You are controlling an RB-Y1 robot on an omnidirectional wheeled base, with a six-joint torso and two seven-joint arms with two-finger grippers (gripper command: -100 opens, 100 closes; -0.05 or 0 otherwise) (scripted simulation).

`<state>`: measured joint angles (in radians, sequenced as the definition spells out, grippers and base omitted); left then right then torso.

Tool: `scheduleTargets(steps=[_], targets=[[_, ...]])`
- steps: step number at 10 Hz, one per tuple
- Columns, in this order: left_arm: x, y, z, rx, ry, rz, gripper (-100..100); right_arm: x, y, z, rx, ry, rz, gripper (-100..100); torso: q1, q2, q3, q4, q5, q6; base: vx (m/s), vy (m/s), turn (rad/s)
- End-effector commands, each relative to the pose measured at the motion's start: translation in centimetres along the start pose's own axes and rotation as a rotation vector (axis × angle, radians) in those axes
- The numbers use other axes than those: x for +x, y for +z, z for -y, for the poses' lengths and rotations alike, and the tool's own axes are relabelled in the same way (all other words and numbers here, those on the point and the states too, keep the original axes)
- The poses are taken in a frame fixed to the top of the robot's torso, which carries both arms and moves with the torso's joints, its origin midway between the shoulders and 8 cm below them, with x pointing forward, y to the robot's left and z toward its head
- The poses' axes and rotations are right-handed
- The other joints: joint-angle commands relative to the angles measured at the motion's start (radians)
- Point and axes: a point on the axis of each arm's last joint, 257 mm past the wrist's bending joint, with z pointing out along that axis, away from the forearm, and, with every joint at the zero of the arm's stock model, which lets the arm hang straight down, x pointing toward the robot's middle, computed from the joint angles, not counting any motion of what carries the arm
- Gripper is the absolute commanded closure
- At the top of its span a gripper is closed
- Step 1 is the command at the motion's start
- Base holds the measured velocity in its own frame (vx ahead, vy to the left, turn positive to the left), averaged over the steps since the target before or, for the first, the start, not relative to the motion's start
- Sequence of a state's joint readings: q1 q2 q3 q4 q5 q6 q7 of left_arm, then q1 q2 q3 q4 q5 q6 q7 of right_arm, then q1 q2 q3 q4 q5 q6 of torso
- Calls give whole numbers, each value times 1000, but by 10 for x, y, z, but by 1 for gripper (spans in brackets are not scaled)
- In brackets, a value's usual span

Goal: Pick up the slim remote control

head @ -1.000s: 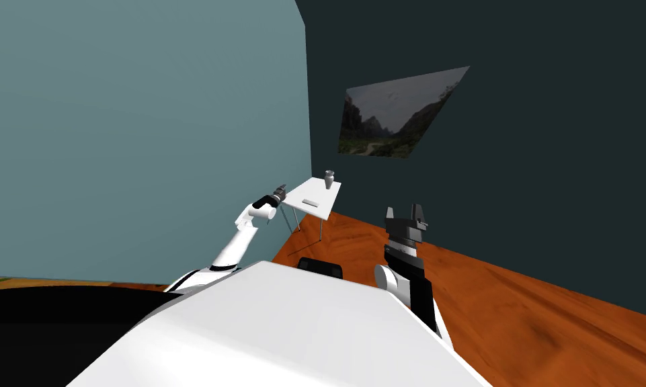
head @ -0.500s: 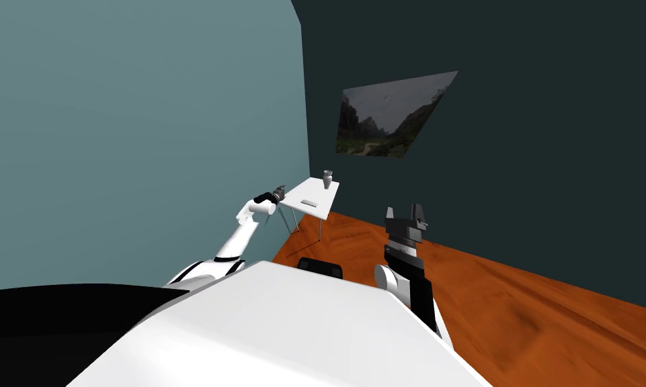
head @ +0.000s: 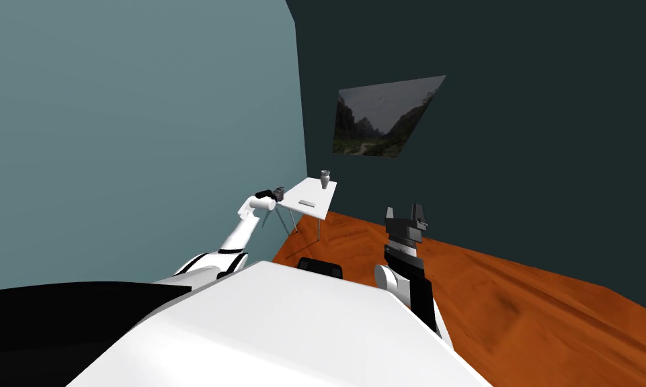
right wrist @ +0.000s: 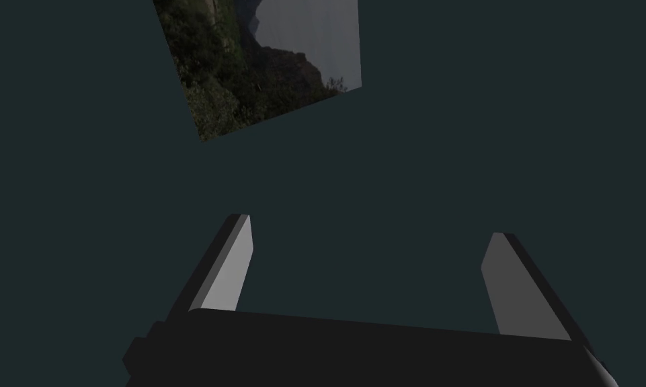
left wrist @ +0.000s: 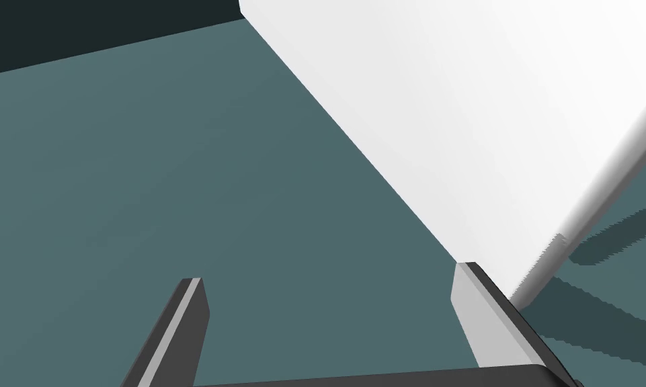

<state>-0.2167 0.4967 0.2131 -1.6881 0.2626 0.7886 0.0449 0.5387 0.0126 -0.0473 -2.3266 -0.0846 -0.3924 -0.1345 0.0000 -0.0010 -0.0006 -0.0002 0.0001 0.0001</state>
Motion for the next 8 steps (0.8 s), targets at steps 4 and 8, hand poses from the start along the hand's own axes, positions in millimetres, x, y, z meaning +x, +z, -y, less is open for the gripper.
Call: scheduleTargets(steps=[4,8], targets=[[-14,11,-25,-133,-24,21,-100,0,0,0,0,0,0,0,0,0,0,0,0,0,6,5,-78],[-28,19,-39,-245,-56,40,-100,0,0,0,0,0,0,0,0,0,0,0,0,-1,13,2,-80]])
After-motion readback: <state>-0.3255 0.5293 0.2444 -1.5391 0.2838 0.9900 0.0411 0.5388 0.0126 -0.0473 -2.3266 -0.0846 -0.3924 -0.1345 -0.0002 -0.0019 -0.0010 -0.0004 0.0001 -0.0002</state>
